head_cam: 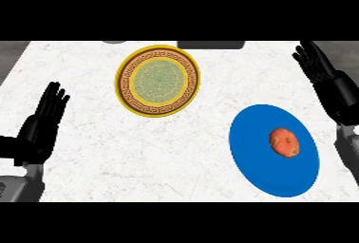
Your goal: Pick the squash from the plate and place it in the plate
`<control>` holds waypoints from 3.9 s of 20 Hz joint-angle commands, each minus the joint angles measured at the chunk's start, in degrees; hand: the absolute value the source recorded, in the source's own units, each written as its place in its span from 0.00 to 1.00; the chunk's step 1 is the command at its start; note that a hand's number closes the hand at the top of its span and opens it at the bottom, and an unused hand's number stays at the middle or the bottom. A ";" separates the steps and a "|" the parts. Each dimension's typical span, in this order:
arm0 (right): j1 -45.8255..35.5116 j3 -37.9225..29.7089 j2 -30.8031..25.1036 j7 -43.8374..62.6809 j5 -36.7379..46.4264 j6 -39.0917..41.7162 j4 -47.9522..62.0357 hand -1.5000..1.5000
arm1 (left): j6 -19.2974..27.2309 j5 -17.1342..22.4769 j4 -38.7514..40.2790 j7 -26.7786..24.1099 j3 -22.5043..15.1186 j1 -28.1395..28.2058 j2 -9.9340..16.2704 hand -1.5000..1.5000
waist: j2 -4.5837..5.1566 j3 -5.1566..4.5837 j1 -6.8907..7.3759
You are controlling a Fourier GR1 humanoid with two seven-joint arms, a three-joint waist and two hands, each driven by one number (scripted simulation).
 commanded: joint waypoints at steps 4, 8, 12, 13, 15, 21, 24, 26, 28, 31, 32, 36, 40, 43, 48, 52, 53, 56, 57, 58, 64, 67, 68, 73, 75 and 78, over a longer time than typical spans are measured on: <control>0.51 13.89 6.07 -4.24 -1.79 16.21 -8.22 1.00 | 0.04 -4.02 -3.01 2.01 -1.55 -6.17 2.93 0.50 | 0.93 1.11 1.96; -5.31 17.52 -7.89 -2.42 23.60 8.63 -12.50 1.00 | -1.71 -4.52 -2.68 3.13 -2.76 -5.79 4.22 0.50 | -1.33 0.44 -0.61; 16.17 25.24 4.59 -13.29 24.25 -0.87 -9.53 0.00 | -0.89 -4.82 -5.26 6.31 -2.89 -7.65 4.08 0.50 | 0.96 1.09 -0.56; 18.44 22.67 5.07 -16.77 21.31 -1.68 -6.91 0.00 | 0.62 -6.35 -6.61 6.48 -3.50 -7.35 4.05 0.50 | 1.00 1.15 -0.36; 21.33 22.09 6.90 -21.60 18.31 -0.91 -5.82 0.00 | 1.74 -6.93 -7.24 8.65 -3.73 -9.31 3.38 0.50 | 1.01 1.07 -0.28; 22.42 13.20 2.93 -33.46 14.00 5.37 -5.76 0.00 | -0.37 -8.26 -6.97 11.09 -3.06 -9.50 1.74 0.50 | 1.00 0.91 0.21; 21.13 8.82 -2.30 -26.76 13.92 5.59 -12.94 0.00 | -2.01 -6.84 -10.39 12.57 -0.21 -8.11 4.20 0.50 | 0.84 0.87 0.39; 19.65 7.32 -5.12 -21.59 15.76 4.33 -15.62 0.00 | -1.17 -7.72 -11.50 12.59 -1.37 -6.52 3.39 0.50 | 0.76 0.84 0.48; 19.28 6.50 -11.30 -15.47 19.09 4.37 -17.88 0.00 | -0.13 -8.48 -12.31 13.22 -2.51 -6.55 2.96 0.50 | 0.42 0.74 0.01; 17.82 6.77 -17.27 -7.60 23.92 5.92 -20.01 0.00 | -0.78 -7.56 -10.53 12.78 -0.87 -7.66 3.12 0.50 | 0.54 0.64 -0.29; 16.40 5.69 -20.28 -5.80 25.50 6.80 -19.99 0.00 | -0.56 -8.53 -10.63 12.27 -1.39 -7.54 3.16 0.50 | 0.55 0.61 -0.20; 13.50 6.62 -27.65 2.95 27.00 15.45 -22.39 0.00 | -0.24 -8.50 -10.13 14.12 -2.08 -9.70 1.65 0.50 | 0.89 0.67 0.02; 10.86 13.01 -26.83 10.56 32.52 20.18 -22.34 0.00 | -2.06 -7.72 -11.11 14.50 -1.28 -9.86 2.20 0.50 | 1.16 0.78 1.81; 10.73 13.01 -26.09 12.21 33.16 24.27 -24.28 0.00 | -2.54 -8.78 -8.48 12.19 0.13 -8.99 1.16 0.50 | 1.08 0.84 0.85; 11.37 14.17 -18.96 15.52 41.69 22.43 -23.19 0.00 | -4.41 -11.91 -6.11 10.17 -0.24 -8.51 -1.30 0.50 | 1.07 0.87 0.67; 11.15 15.27 -15.10 18.42 47.96 21.52 -21.09 0.00 | -3.08 -12.56 -10.38 15.74 1.09 -9.39 -1.39 0.50 | 1.00 0.89 0.76; 9.72 13.24 -16.15 16.93 48.02 22.51 -18.60 0.00 | -4.75 -11.67 -8.82 13.99 2.45 -9.74 -1.18 0.50 | 1.05 0.88 0.78; 8.99 13.82 -13.51 18.71 51.17 24.42 -16.92 0.00 | -5.80 -12.36 -9.78 14.87 3.27 -8.99 -1.31 0.50 | 1.01 0.88 0.74; 6.80 16.00 -11.50 18.15 53.07 24.28 -12.58 0.00 | -5.57 -11.56 -14.65 18.01 3.15 -8.21 -0.50 0.50 | 1.02 0.90 1.25; 7.62 14.89 -12.35 16.84 54.03 24.29 -12.27 0.00 | -5.50 -12.67 -8.29 14.92 4.34 -11.52 -1.91 0.50 | 1.09 0.88 0.74; 9.19 13.18 -7.86 11.07 60.14 20.94 -5.40 0.00 | -8.21 -12.64 -11.30 18.14 6.28 -10.78 -3.04 0.50 | 1.05 0.89 0.66; 8.23 13.94 -6.28 9.59 63.41 22.11 -1.83 0.00 | -8.67 -15.65 -12.08 13.22 5.20 -5.58 -4.97 0.50 | 1.06 0.89 0.90; 8.30 12.89 -5.96 6.54 64.36 19.64 1.05 0.00 | -7.26 -16.49 -13.95 15.98 4.37 -5.70 -6.18 0.50 | 1.06 0.90 0.92; 3.61 12.86 -2.24 6.33 68.93 21.95 7.15 0.00 | -8.80 -16.37 -10.82 17.92 7.38 -10.37 -6.33 0.50 | 1.07 0.89 0.87; 6.84 11.00 -2.19 5.30 70.67 18.84 6.56 0.00 | -9.78 -17.14 -15.11 17.69 7.56 -6.49 -6.62 0.50 | 1.01 0.89 0.80; 4.37 12.66 0.36 4.47 75.32 14.40 13.88 0.00 | -10.88 -16.22 -16.59 20.57 8.56 -7.81 -5.72 0.50 | 1.07 0.91 1.11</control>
